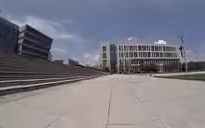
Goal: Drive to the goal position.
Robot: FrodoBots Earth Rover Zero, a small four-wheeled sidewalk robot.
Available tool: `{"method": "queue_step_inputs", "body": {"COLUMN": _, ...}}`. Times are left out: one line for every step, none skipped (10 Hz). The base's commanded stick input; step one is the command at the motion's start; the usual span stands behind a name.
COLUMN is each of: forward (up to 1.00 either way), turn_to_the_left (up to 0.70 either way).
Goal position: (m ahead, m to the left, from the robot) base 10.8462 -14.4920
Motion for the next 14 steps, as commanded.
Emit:
{"method": "queue_step_inputs", "body": {"forward": 0.50, "turn_to_the_left": 0.00}}
{"method": "queue_step_inputs", "body": {"forward": 0.50, "turn_to_the_left": 0.00}}
{"method": "queue_step_inputs", "body": {"forward": 0.50, "turn_to_the_left": 0.00}}
{"method": "queue_step_inputs", "body": {"forward": 0.50, "turn_to_the_left": 0.00}}
{"method": "queue_step_inputs", "body": {"forward": 0.50, "turn_to_the_left": 0.00}}
{"method": "queue_step_inputs", "body": {"forward": 0.50, "turn_to_the_left": 0.00}}
{"method": "queue_step_inputs", "body": {"forward": 0.50, "turn_to_the_left": 0.00}}
{"method": "queue_step_inputs", "body": {"forward": 0.50, "turn_to_the_left": 0.00}}
{"method": "queue_step_inputs", "body": {"forward": 0.50, "turn_to_the_left": 0.00}}
{"method": "queue_step_inputs", "body": {"forward": 0.50, "turn_to_the_left": 0.00}}
{"method": "queue_step_inputs", "body": {"forward": 0.50, "turn_to_the_left": 0.00}}
{"method": "queue_step_inputs", "body": {"forward": 0.50, "turn_to_the_left": 0.00}}
{"method": "queue_step_inputs", "body": {"forward": 0.50, "turn_to_the_left": 0.00}}
{"method": "queue_step_inputs", "body": {"forward": 0.50, "turn_to_the_left": 0.00}}
